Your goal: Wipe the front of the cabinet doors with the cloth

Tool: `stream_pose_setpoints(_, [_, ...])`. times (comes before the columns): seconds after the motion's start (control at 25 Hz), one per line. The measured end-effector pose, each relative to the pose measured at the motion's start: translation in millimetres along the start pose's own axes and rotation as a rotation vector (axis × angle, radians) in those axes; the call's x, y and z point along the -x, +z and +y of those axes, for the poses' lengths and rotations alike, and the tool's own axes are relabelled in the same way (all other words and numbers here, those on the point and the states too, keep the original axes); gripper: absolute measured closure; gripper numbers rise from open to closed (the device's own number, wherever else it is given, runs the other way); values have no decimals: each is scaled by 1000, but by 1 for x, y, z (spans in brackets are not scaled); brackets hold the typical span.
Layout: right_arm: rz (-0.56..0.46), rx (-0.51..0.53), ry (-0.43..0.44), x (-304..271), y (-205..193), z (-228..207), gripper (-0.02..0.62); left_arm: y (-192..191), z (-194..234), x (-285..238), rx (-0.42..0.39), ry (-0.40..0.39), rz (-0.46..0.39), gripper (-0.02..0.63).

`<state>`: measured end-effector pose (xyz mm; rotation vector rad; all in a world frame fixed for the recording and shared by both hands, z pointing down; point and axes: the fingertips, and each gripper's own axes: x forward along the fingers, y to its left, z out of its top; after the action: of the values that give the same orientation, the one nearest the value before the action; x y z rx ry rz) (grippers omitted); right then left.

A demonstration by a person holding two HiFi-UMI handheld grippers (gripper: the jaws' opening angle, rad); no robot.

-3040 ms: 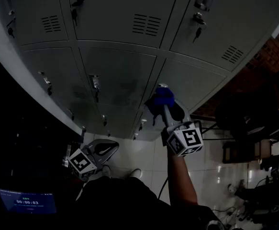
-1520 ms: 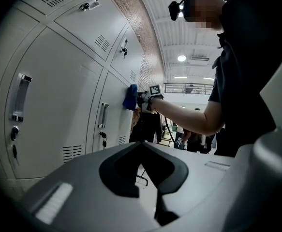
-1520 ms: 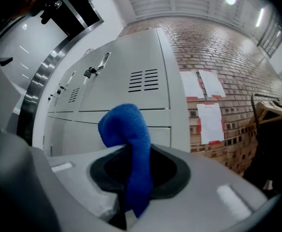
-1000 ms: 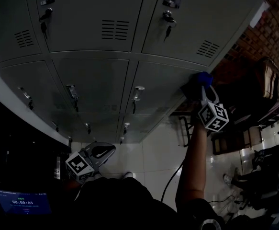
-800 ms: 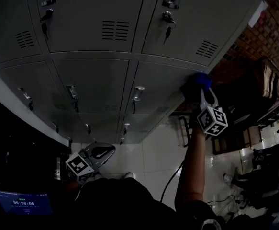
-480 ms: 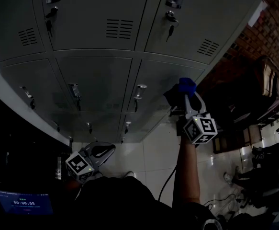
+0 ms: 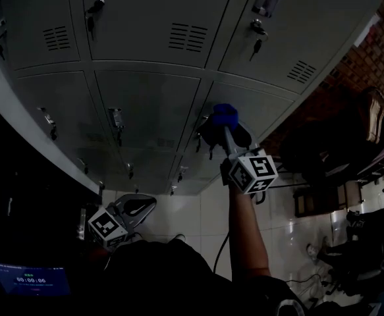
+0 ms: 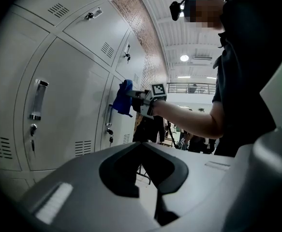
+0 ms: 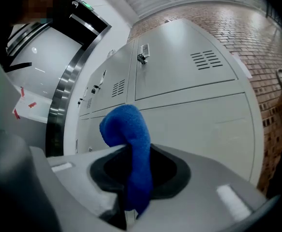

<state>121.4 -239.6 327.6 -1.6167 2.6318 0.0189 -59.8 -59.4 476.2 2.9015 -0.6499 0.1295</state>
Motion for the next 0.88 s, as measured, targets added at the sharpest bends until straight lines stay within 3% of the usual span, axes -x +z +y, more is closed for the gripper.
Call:
stream_pose_setpoints(0.2, [29,-8,42,-28,-12,14,517,-8,7,14,9,44,-8,606])
stream_pose_setpoints(0.4, [67,-13,21,-45,-28,6,517,-5,12,22,18,88,-3,606])
stream_pose_setpoints(0.6, [64,-5,26,-45,-29,-1,517,-8,10,17,16,81,1,606])
stream_pose_setpoints(0.88, [70,-3,-33,-24,-31,-36,517,0,8,2,12,60,-1,606])
